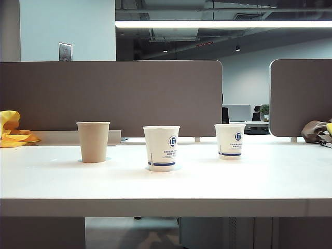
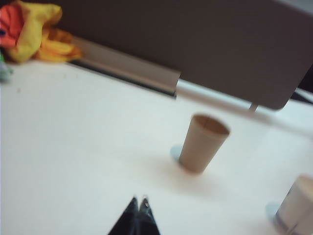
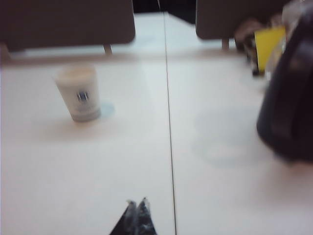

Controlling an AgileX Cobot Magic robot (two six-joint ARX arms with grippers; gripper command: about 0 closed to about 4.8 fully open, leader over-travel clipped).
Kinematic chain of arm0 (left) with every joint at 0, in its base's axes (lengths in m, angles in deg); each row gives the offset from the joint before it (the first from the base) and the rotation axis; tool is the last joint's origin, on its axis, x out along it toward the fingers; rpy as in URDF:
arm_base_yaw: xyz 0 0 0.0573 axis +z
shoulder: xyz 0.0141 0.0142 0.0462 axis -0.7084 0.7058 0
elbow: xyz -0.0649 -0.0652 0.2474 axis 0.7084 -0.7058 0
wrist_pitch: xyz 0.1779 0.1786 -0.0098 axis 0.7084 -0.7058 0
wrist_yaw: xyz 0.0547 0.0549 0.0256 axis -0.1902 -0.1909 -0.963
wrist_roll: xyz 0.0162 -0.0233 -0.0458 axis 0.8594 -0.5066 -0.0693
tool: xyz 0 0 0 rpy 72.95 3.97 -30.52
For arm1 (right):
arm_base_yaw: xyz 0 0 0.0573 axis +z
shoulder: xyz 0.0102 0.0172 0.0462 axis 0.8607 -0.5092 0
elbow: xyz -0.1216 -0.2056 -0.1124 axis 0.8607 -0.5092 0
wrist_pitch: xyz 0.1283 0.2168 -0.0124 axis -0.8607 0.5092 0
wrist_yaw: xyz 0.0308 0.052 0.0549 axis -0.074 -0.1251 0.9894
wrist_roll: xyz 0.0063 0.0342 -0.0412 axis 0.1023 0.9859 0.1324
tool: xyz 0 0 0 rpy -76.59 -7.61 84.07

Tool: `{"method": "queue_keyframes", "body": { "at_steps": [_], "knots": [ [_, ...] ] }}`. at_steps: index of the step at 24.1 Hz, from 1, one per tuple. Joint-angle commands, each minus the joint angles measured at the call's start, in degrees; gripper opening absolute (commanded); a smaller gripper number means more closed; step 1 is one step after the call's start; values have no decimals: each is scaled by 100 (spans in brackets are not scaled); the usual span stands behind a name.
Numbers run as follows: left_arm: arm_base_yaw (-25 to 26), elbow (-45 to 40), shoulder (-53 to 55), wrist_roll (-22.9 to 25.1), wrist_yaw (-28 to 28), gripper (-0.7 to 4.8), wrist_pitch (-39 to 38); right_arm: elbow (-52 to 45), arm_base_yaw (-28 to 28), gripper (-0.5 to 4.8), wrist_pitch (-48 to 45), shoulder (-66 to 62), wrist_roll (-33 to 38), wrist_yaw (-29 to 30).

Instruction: Pick up all the paper cups on the table one by one and stack them together.

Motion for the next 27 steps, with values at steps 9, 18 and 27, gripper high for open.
{"method": "queue_keyframes", "body": {
  "at_steps": [9,18,27],
  "knots": [
    [-4,1904,656,184,35,-6,-1132,1086,9,-5,44,-2,-26,503],
    [-11,4284,2785,125,695,-6,-892,2957,4,-5,640,-1690,380,881],
    [-1165,5967,4566,756,719,-6,-962,5674,223,-5,634,-5047,0,2352]
  ]
}}
